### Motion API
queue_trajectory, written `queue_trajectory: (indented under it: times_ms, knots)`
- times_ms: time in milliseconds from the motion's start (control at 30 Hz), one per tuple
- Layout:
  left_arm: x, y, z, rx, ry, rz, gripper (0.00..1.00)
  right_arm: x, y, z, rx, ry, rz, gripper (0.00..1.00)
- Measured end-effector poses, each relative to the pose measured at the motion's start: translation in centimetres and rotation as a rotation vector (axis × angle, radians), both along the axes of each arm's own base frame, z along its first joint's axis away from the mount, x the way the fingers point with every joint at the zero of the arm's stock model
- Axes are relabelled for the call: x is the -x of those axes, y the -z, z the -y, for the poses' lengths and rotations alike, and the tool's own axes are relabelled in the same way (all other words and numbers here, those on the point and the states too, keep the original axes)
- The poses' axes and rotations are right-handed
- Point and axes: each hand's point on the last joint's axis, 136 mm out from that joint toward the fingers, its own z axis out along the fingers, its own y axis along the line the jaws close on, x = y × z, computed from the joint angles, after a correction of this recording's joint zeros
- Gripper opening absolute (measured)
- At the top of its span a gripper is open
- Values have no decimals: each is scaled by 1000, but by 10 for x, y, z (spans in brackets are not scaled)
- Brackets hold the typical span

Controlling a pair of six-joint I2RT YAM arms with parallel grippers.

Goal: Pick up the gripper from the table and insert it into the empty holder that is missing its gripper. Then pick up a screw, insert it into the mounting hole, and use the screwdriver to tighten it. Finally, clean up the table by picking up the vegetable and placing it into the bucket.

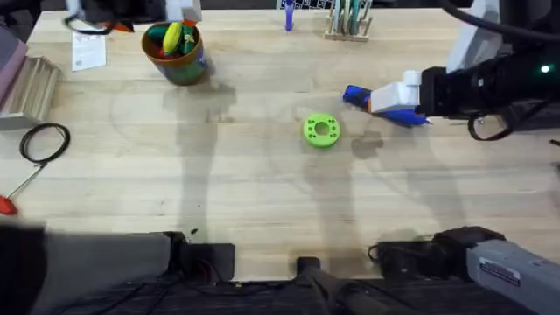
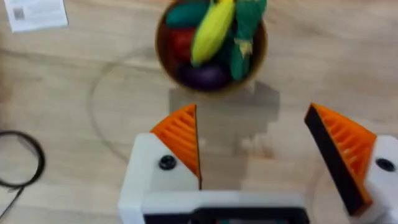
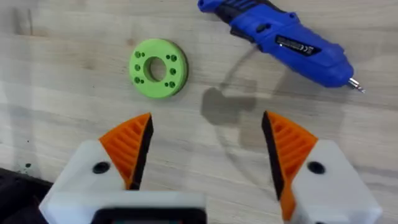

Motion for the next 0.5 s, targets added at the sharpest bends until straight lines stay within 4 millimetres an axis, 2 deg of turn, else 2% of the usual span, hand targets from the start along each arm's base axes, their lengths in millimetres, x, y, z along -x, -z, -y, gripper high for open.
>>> queue_trajectory:
  times_ms: [100, 233, 400, 500]
  knots:
    - [29, -24, 16, -6, 59, 41, 985, 0, 0, 0, 0, 0, 0, 992]
    - [74, -32, 39, 0, 133, 75, 986, 0, 0, 0, 0, 0, 1, 991]
    - [130, -5, 49, 4, 183, 59, 987, 0, 0, 0, 0, 0, 1, 991]
    - [154, 16, 52, 5, 205, 40, 987, 0, 0, 0, 0, 0, 1, 991]
